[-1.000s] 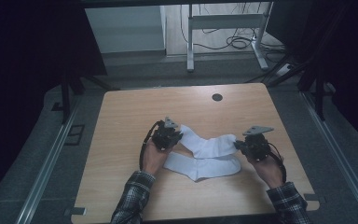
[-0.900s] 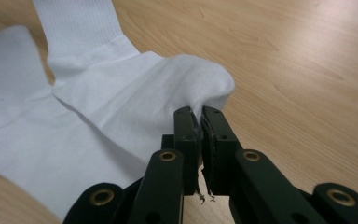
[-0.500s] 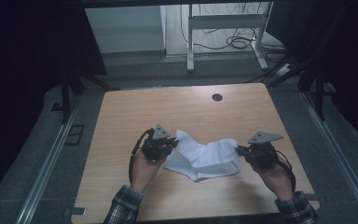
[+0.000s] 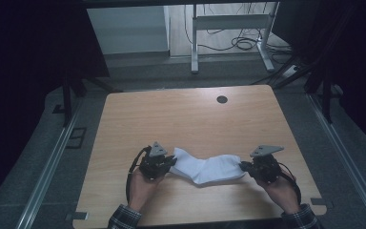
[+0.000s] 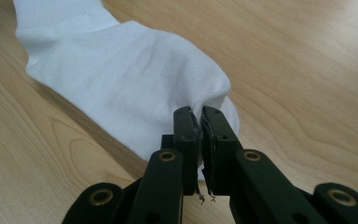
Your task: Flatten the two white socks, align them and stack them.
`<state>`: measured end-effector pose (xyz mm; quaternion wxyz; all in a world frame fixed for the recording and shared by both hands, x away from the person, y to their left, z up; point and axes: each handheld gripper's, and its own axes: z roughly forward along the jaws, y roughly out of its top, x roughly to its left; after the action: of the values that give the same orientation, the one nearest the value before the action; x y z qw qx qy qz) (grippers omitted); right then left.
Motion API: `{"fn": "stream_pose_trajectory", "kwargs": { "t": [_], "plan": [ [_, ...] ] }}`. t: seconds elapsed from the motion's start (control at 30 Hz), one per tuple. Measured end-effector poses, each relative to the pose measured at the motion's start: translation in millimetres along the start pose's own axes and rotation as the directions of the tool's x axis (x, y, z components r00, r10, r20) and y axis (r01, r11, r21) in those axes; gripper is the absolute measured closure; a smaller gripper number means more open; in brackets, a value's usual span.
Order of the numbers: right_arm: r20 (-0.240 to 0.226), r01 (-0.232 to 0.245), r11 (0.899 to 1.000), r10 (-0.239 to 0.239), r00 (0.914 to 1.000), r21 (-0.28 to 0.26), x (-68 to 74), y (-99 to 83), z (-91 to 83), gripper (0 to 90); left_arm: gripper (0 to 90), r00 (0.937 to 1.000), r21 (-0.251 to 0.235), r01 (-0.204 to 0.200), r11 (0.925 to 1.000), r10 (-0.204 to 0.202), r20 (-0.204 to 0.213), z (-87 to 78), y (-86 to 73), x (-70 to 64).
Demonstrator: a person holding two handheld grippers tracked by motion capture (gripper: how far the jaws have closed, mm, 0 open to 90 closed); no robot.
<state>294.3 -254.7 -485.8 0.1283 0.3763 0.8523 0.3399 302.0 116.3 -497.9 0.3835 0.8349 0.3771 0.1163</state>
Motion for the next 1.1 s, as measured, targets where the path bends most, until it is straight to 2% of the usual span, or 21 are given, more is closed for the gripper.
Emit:
{"fn": "stream_pose_trajectory", "kwargs": {
  "t": [0.1,0.17,0.2,0.23,0.27,0.4,0.47,0.6,0.67,0.77,0.8,0.87,1.0,1.1],
  "plan": [
    [-0.004,-0.005,1.000,0.005,1.0000,0.021,-2.6,-3.2,8.4,83.5,80.1,1.0000,0.024,-0.001,0.9997,0.001,-0.006,8.7,-4.7,0.3],
    [-0.002,-0.014,0.999,0.014,0.9999,0.039,-4.6,-6.3,14.8,81.7,75.7,0.9997,0.039,-0.005,0.9992,0.006,-0.022,14.1,-7.6,-0.1],
    [-0.001,-0.017,0.999,0.017,0.9998,0.043,-5.7,-7.6,17.0,78.8,71.4,0.9987,0.054,-0.014,0.9984,0.017,-0.048,17.0,-9.1,-0.9],
    [-0.001,-0.019,0.999,0.019,0.9998,0.050,-7.6,-9.7,20.2,71.5,61.0,0.9974,0.057,-0.018,0.9982,0.022,-0.069,17.8,-9.7,-1.2],
    [0.010,-0.021,0.998,0.020,0.9997,0.051,-8.8,-11.0,21.2,68.1,53.2,0.9967,0.055,-0.014,0.9984,0.018,-0.080,17.3,-9.8,-1.2],
    [0.054,-0.033,0.999,0.032,0.9981,0.023,-14.3,-11.0,12.7,59.6,40.5,0.9948,0.005,0.010,0.9999,-0.010,-0.101,8.2,-5.9,0.1],
    [0.074,-0.032,0.999,0.031,0.9968,0.009,-16.0,-8.9,8.1,57.1,37.4,0.9936,-0.005,0.015,0.9999,-0.016,-0.112,7.3,-2.9,1.6],
    [0.093,-0.032,0.999,0.031,0.9952,0.009,-15.4,-8.7,12.8,55.8,37.0,0.9897,0.018,0.015,0.9997,-0.012,-0.142,17.3,-5.2,5.0],
    [0.109,-0.031,0.999,0.026,0.9936,0.037,-16.0,-12.0,21.2,56.1,37.0,0.9861,0.045,0.016,0.9989,-0.008,-0.166,24.9,-9.3,7.9],
    [0.121,-0.037,0.998,0.030,0.9922,0.054,-19.4,-16.8,29.8,56.2,36.7,0.9864,0.049,0.038,0.9981,-0.030,-0.162,29.8,-16.1,12.2],
    [0.120,-0.043,0.998,0.037,0.9921,0.045,-20.7,-18.2,30.8,56.1,36.6,0.9865,0.036,0.052,0.9980,-0.046,-0.157,30.3,-17.3,12.6],
    [0.122,-0.043,0.998,0.038,0.9918,0.036,-21.9,-18.5,31.8,56.1,36.5,0.9862,0.047,0.048,0.9978,-0.040,-0.161,28.9,-18.4,13.7],
    [0.129,-0.035,0.999,0.031,0.9912,0.027,-23.5,-14.9,36.7,55.7,36.1,0.9794,0.063,0.024,0.9977,-0.011,-0.202,25.3,-18.8,11.9],
    [0.124,-0.038,0.999,0.036,0.9917,0.015,-24.5,-9.7,43.4,55.2,36.2,0.9754,0.063,0.026,0.9976,-0.012,-0.220,21.6,-21.9,13.8]
  ]
}}
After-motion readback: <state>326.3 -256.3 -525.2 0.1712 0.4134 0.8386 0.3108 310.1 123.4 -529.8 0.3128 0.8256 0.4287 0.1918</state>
